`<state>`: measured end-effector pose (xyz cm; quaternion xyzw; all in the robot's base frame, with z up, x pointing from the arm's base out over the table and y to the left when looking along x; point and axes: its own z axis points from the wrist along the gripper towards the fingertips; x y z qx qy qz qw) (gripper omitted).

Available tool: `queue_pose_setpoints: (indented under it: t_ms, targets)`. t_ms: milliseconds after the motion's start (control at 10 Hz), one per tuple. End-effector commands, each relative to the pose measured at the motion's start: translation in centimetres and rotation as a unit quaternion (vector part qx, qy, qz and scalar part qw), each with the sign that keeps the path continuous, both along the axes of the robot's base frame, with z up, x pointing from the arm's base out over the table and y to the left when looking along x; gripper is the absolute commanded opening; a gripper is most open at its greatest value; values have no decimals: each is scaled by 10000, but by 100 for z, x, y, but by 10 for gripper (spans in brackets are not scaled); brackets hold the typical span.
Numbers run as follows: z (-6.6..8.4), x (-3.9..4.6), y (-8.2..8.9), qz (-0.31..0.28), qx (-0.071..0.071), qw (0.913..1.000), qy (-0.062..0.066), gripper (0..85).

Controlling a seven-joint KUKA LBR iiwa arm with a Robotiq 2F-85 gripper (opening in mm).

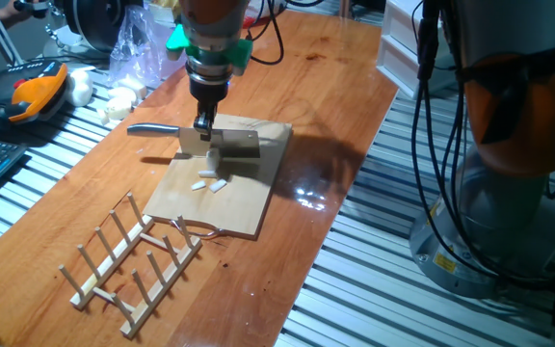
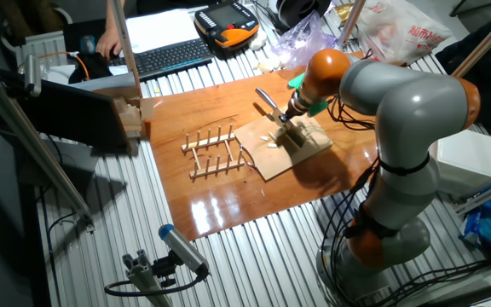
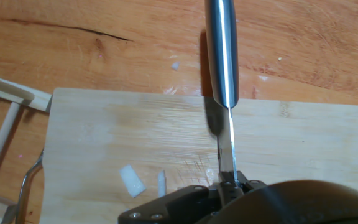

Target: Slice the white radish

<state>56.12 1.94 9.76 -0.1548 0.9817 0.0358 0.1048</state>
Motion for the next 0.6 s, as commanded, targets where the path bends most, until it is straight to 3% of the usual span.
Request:
queue_pose_setpoints:
  t_ms: [0, 500]
  targets:
    - [-3, 0, 0, -1, 0, 10000, -3, 0]
    - [-17, 10, 8, -4, 16, 10000, -33, 0]
